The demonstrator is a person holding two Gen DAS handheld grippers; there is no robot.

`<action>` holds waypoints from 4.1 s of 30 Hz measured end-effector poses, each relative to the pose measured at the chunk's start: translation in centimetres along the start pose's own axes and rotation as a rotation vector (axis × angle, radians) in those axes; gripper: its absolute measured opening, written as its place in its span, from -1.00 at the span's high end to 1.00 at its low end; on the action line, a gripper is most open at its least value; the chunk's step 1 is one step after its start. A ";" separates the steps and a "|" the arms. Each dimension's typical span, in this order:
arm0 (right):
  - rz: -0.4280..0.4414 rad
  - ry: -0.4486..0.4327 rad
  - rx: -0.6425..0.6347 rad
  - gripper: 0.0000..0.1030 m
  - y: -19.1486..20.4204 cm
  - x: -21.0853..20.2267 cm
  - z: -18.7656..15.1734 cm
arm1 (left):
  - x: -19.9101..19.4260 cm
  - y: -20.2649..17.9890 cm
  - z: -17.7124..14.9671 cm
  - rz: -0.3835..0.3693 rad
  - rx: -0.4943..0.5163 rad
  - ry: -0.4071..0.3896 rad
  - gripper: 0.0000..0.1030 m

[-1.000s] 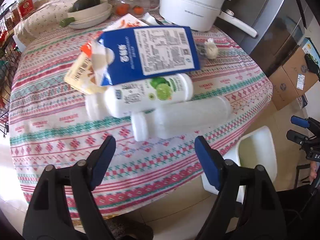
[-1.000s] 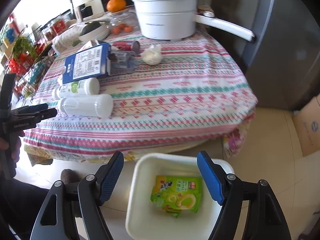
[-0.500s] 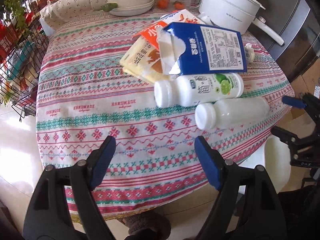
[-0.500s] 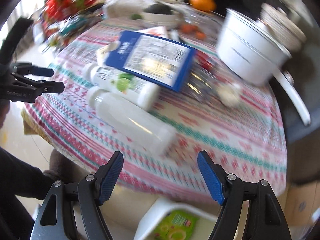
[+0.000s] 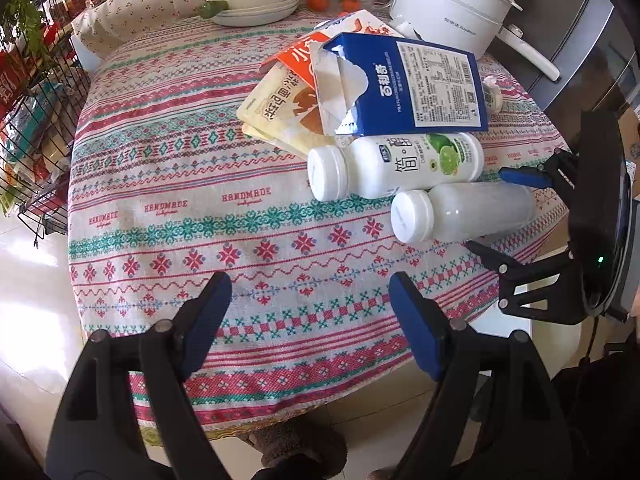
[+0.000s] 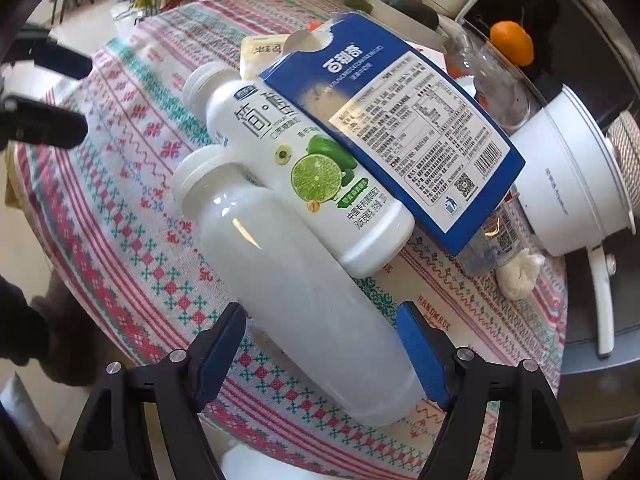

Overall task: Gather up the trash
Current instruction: 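Grasp the milky white bottle with the right tool while the left tool grasps the lime-label bottle, then carry both bottles over the white bin and open both tools to drop them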

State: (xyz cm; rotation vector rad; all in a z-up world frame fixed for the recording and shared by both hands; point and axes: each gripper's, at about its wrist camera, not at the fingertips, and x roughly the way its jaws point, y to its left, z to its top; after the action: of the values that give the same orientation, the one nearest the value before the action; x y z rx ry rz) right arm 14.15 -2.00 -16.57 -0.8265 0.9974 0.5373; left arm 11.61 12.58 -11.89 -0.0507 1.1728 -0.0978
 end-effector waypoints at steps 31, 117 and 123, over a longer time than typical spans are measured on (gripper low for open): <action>0.106 0.068 0.229 0.01 -3.9 -7.0 -12.8 | 2.4 -11.3 4.3 0.076 0.615 -0.014 -0.37; 0.300 0.141 0.937 0.03 -13.6 -8.9 -34.5 | 3.6 -32.7 -7.7 -0.460 0.561 0.081 -0.01; 0.316 0.182 0.930 0.03 -13.1 -8.2 -35.7 | 3.6 -33.0 -7.8 -0.452 0.590 0.065 -0.02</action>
State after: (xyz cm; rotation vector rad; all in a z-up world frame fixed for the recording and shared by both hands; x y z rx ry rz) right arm 1.56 -38.75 -14.95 0.1192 1.3865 0.2070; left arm 4.08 -20.51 -15.21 0.2107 1.1416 -0.8440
